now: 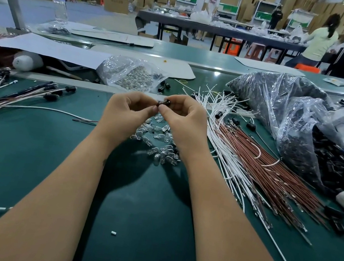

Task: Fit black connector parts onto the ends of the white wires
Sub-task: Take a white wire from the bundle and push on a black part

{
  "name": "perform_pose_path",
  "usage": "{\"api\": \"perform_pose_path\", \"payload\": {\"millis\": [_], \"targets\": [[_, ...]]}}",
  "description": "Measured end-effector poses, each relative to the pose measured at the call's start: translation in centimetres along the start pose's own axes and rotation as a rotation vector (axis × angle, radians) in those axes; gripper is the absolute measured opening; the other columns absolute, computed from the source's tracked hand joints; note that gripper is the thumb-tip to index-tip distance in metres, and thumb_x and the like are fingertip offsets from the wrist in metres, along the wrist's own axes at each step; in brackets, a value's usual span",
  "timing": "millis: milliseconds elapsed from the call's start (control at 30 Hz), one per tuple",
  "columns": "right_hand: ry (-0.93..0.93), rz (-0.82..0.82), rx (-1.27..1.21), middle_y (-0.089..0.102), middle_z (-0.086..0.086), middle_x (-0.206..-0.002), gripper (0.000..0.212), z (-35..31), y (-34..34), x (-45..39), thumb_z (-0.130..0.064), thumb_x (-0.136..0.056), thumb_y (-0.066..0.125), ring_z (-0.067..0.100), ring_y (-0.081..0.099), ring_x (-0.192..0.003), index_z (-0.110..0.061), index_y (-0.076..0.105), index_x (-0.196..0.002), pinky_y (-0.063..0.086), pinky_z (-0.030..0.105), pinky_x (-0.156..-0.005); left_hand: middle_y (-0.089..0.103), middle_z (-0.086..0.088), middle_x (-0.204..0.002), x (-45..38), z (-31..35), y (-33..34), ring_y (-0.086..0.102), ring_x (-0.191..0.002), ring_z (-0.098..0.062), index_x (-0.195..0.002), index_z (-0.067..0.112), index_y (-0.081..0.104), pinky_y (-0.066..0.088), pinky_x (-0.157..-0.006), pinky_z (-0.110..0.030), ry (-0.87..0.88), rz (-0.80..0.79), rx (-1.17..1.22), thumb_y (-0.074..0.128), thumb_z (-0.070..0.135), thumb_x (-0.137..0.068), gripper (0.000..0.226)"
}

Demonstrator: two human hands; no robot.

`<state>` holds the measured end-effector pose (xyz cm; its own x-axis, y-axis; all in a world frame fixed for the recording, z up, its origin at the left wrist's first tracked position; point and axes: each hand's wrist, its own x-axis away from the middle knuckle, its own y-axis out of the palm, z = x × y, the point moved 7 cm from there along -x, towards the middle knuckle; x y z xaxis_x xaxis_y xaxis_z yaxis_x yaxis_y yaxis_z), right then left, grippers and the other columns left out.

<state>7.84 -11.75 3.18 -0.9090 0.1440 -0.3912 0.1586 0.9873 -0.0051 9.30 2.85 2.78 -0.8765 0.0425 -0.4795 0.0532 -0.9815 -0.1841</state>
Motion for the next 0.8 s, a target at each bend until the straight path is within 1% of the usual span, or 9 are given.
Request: {"api": "perform_pose_path", "payload": {"millis": [133,167,267,367,433,500,600,733,800], "targets": [[0.011,0.005,-0.018,0.069,0.006,-0.076,0.008,0.06,-0.27,-0.06,-0.005,-0.084,0.070,0.012,0.064,-0.068,-0.013,0.068,-0.083,0.057,0.029,-0.071,0.070,0.015,-0.066,-0.04,-0.08,-0.20,0.062,-0.065,0.000,-0.076,0.027,0.070,0.050,-0.066,-0.014,0.002,0.029,-0.013,0.073,0.005,-0.081,0.023],[0.008,0.006,-0.023,0.070,0.006,-0.076,0.010,0.09,-0.39,-0.08,-0.005,-0.085,0.069,0.013,0.065,-0.068,-0.015,0.068,-0.082,0.058,0.030,-0.071,0.069,0.015,-0.065,-0.03,-0.01,-0.25,0.062,-0.064,0.000,-0.076,0.028,0.070,0.051,-0.066,-0.014,0.010,0.038,-0.026,0.073,0.005,-0.081,0.024],[0.001,0.009,-0.010,0.071,0.005,-0.073,0.015,0.21,-0.57,-0.16,-0.004,-0.085,0.068,0.013,0.067,-0.066,-0.019,0.069,-0.080,0.058,0.028,-0.070,0.068,0.012,-0.066,0.02,0.20,-0.42,0.060,-0.064,-0.003,-0.076,0.029,0.069,0.051,-0.067,-0.018,0.032,0.061,-0.081,0.073,0.007,-0.082,0.023],[0.029,0.051,-0.061,0.071,0.005,-0.073,0.015,0.42,-0.86,-0.22,-0.004,-0.086,0.068,0.014,0.066,-0.066,-0.018,0.069,-0.080,0.058,0.029,-0.069,0.071,-0.005,-0.075,0.14,-0.01,-0.54,0.059,-0.066,-0.011,-0.079,0.024,0.070,0.051,-0.069,-0.028,0.015,0.061,-0.167,0.074,0.012,-0.082,0.013],[0.051,0.055,-0.089,0.070,0.005,-0.073,0.014,0.58,-0.95,-0.27,-0.004,-0.086,0.067,0.014,0.065,-0.065,-0.016,0.069,-0.080,0.057,0.027,-0.066,0.071,-0.013,-0.076,0.16,-0.11,-0.54,0.056,-0.065,-0.015,-0.078,0.024,0.069,0.050,-0.067,-0.031,0.008,0.063,-0.200,0.074,0.013,-0.083,0.013],[0.065,0.020,-0.087,0.069,0.004,-0.070,0.016,0.62,-0.62,-0.19,-0.001,-0.086,0.066,0.011,0.064,-0.062,-0.015,0.068,-0.079,0.056,0.024,-0.064,0.068,-0.008,-0.071,0.14,-0.11,-0.27,0.054,-0.061,-0.011,-0.077,0.024,0.068,0.046,-0.062,-0.026,0.005,0.046,-0.211,0.073,0.012,-0.083,0.014],[0.070,-0.003,-0.091,0.067,0.002,-0.067,0.017,0.55,-0.28,-0.06,0.000,-0.086,0.066,0.009,0.063,-0.058,-0.014,0.067,-0.077,0.055,0.022,-0.062,0.061,0.003,-0.062,0.12,-0.14,0.14,0.048,-0.051,0.000,-0.079,0.017,0.068,0.039,-0.053,-0.013,-0.003,0.013,-0.203,0.071,0.009,-0.084,0.011],[0.077,0.019,-0.134,0.069,0.005,-0.068,0.006,0.57,-0.70,-0.11,-0.004,-0.088,0.066,0.013,0.064,-0.059,-0.008,0.068,-0.083,0.054,0.023,-0.060,0.057,0.002,-0.059,0.13,-0.18,0.11,0.042,-0.048,-0.001,-0.081,0.013,0.068,0.034,-0.049,-0.013,0.008,0.001,-0.201,0.071,0.008,-0.085,0.006],[0.077,0.025,-0.126,0.069,0.006,-0.070,0.007,0.61,-0.88,-0.21,-0.005,-0.089,0.065,0.013,0.064,-0.061,-0.009,0.068,-0.083,0.055,0.024,-0.062,0.056,0.004,-0.057,0.17,-0.11,0.14,0.041,-0.046,-0.001,-0.081,0.011,0.069,0.034,-0.048,-0.012,0.021,0.005,-0.220,0.071,0.009,-0.084,0.004]]}}
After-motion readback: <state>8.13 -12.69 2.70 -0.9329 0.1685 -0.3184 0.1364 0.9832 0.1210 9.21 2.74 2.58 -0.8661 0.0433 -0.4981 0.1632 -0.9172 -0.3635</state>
